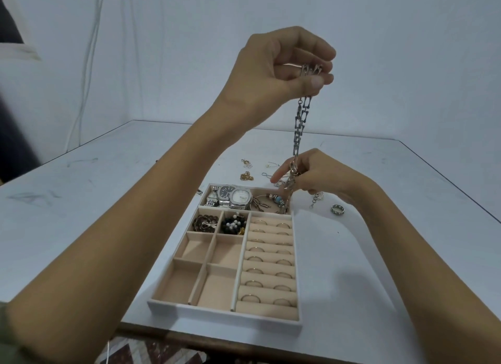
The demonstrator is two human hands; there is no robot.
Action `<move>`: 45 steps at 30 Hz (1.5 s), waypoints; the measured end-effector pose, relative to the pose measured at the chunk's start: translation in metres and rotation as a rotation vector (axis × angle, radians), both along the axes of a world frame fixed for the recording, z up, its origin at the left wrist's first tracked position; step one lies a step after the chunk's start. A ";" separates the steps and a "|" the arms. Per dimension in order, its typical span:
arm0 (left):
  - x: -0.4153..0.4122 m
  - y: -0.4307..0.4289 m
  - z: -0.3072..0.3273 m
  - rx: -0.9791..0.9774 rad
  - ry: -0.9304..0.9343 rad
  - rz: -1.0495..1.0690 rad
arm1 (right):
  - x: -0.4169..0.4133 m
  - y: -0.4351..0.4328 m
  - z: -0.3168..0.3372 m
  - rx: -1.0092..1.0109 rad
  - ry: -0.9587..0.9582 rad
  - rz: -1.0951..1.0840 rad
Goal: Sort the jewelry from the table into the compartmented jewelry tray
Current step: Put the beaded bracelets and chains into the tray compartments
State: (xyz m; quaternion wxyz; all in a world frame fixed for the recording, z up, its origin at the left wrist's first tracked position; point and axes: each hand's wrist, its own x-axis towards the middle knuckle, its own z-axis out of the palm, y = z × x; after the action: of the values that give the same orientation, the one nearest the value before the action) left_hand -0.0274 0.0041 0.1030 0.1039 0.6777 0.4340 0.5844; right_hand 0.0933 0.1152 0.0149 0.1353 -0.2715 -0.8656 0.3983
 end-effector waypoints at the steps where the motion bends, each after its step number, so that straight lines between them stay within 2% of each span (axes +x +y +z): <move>1: -0.002 0.002 -0.002 -0.007 -0.001 0.014 | 0.000 0.002 -0.001 -0.007 0.008 -0.023; 11: -0.022 0.027 -0.019 0.084 0.008 0.275 | 0.005 0.010 -0.006 -0.033 0.072 -0.150; 17: -0.024 0.028 -0.019 0.110 -0.010 0.302 | 0.003 0.011 -0.007 -0.033 0.079 -0.144; 24: -0.021 0.025 -0.044 -0.098 0.058 0.229 | 0.004 0.012 -0.007 -0.019 0.087 -0.150; 31: -0.014 0.026 -0.062 -0.187 0.116 0.218 | 0.003 0.014 -0.008 -0.006 0.083 -0.163; 41: -0.020 0.023 -0.082 -0.362 0.353 0.362 | 0.003 0.015 -0.010 -0.004 0.082 -0.164; 45: -0.017 0.020 -0.084 -0.516 0.470 0.347 | 0.003 0.016 -0.011 -0.009 0.076 -0.173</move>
State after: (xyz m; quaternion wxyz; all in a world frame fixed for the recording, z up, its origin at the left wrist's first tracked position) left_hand -0.0439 0.0240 0.0187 0.0683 0.6615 0.6867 0.2937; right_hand 0.0959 0.1311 0.0041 0.2008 -0.3303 -0.8315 0.3991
